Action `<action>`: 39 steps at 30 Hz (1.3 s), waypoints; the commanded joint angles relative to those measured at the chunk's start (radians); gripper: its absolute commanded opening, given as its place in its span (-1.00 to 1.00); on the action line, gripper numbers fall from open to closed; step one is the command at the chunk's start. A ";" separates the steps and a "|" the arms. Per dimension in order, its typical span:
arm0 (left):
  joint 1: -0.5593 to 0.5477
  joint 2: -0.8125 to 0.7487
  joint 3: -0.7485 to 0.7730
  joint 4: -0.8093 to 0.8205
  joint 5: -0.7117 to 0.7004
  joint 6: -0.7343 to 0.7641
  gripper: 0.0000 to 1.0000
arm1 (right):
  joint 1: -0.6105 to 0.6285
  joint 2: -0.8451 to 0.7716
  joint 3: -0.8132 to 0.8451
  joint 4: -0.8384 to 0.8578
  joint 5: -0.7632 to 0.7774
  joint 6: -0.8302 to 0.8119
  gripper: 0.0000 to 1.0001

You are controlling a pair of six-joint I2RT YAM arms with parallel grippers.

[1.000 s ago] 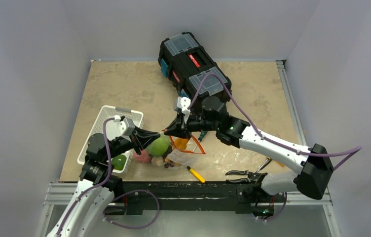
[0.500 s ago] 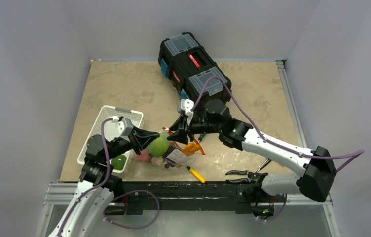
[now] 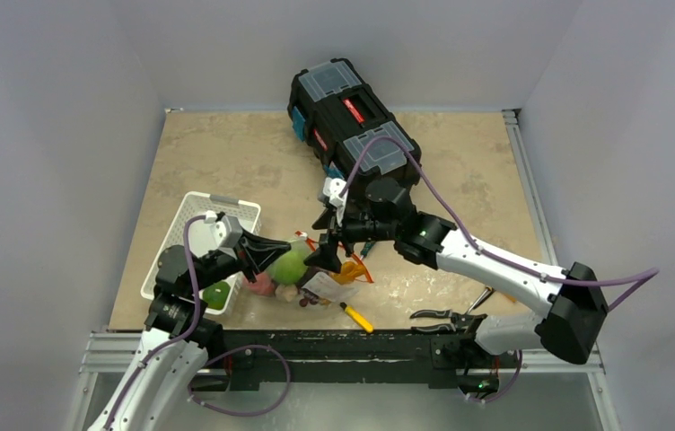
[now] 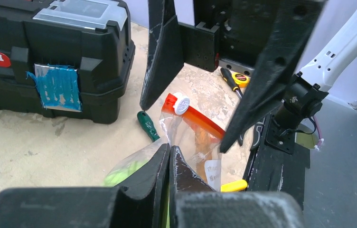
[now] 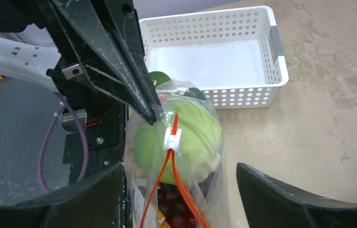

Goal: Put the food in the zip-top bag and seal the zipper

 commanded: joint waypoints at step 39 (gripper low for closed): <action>0.000 0.201 0.118 0.096 0.221 0.034 -0.68 | -0.007 0.067 0.136 0.009 -0.295 -0.045 -1.00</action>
